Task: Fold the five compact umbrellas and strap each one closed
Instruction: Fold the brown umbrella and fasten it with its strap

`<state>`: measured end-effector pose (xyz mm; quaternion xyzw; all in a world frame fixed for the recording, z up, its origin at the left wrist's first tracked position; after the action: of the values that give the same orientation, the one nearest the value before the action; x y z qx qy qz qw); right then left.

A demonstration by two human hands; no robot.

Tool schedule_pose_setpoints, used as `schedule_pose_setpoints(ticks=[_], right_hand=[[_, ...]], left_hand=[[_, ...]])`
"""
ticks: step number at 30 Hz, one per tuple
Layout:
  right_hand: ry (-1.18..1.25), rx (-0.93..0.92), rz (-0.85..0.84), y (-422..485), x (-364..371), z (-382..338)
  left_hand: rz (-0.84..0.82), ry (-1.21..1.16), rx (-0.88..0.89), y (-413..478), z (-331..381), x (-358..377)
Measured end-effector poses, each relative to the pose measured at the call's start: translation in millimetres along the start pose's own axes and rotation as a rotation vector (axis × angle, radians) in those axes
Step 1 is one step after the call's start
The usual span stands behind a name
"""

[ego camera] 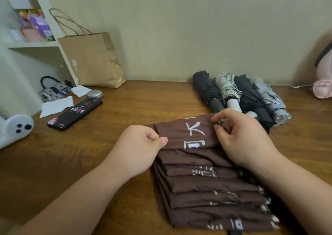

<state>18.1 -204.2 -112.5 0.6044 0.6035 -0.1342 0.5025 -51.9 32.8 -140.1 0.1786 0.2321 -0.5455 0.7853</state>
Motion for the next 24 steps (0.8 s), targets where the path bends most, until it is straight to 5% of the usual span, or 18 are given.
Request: schedule_pose_setpoints(ticks=[11, 15, 18, 22, 24], right_hand=[[-0.102, -0.091, -0.210, -5.3, 0.5, -3.0], [-0.216, -0.105, -0.301, -6.3, -0.3, -1.5], [-0.339, -0.103, -0.364, -8.3, 2.7, -2.7], [-0.554, -0.073, -0.476, -12.4, -2.0, -8.8], [-0.682, -0.175, -0.336, 0.1, -19.1, -31.4]], left_hand=[[0.085, 0.461, 0.212, 4.7, 40.5, -7.3], [-0.313, 0.632, 0.505, 6.5, 69.5, 22.5], [-0.582, 0.721, 0.427, 7.4, 64.2, 44.9], [-0.594, 0.788, 0.445, 5.3, 61.8, 53.1], [-0.574, 0.803, 0.490, -1.3, 58.3, 54.9]])
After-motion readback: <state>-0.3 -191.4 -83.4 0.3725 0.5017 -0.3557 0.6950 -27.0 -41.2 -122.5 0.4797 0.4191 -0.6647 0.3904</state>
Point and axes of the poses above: each hand's wrist, its own y-axis towards the middle knuckle, its own x-axis out of the palm, z = x × y, the point moved 10 cm from there along y, towards the middle knuckle, and after that the axes turned 10 degrees about -y, right-handed, at the moved point
